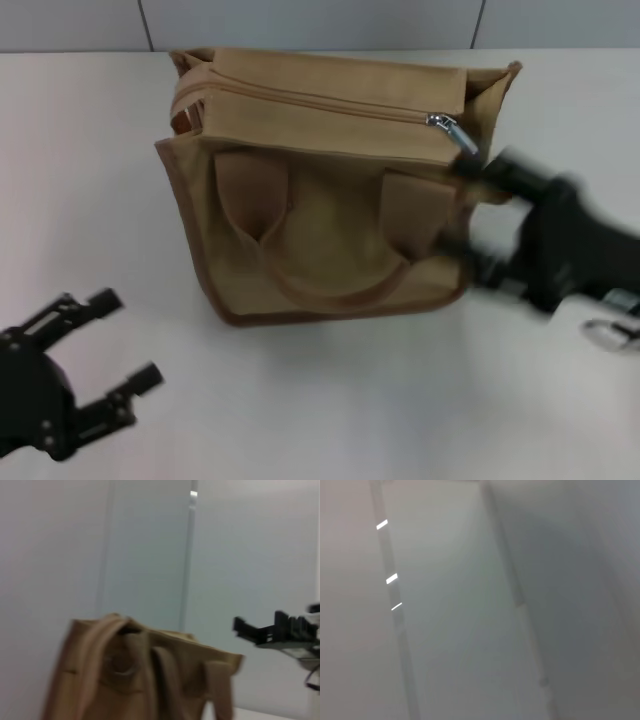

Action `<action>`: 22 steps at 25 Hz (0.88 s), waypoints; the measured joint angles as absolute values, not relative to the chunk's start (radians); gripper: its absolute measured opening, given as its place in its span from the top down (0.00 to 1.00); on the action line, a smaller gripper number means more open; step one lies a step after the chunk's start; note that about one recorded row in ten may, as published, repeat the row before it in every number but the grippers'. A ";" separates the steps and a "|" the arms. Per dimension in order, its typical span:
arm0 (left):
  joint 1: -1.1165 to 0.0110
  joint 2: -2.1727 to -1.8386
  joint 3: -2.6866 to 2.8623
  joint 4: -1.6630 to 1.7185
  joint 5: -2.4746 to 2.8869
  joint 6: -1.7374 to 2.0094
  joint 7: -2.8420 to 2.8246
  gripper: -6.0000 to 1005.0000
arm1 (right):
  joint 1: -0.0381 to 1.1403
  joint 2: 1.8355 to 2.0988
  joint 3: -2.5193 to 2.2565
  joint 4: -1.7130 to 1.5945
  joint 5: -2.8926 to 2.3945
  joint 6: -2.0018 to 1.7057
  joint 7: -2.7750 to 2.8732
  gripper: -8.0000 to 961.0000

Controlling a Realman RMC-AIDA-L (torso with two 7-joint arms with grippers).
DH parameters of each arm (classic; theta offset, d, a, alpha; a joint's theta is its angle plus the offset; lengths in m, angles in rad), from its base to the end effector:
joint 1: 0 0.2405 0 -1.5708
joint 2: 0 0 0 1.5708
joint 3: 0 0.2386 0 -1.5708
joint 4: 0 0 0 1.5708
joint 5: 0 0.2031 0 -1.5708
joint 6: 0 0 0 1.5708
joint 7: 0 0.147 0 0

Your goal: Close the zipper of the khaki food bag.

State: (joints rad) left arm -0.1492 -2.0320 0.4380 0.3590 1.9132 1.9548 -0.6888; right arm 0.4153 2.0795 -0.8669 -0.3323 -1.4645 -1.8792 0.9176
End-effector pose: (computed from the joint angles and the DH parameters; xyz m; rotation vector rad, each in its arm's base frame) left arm -0.3101 0.1681 0.0242 -2.3959 -0.3298 -1.0826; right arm 0.2216 0.2510 -0.0019 -2.4931 0.2828 1.4505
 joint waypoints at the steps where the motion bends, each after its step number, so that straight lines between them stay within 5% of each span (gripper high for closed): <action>1: -0.158 -2.032 0.454 0.365 1.920 1.954 -0.692 0.19 | 0.427 2.080 -0.906 -0.333 -1.494 -1.879 0.889 0.21; 22: -0.263 -2.049 0.505 0.378 2.092 1.891 -0.713 0.19 | 0.464 2.091 -1.115 -0.269 -1.576 -1.731 0.773 0.21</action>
State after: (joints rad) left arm -0.2629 -2.0487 0.5051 0.3785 2.0924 1.8912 -0.7133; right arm 0.4635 2.0910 -1.1154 -0.2688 -1.5762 -1.7314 0.7726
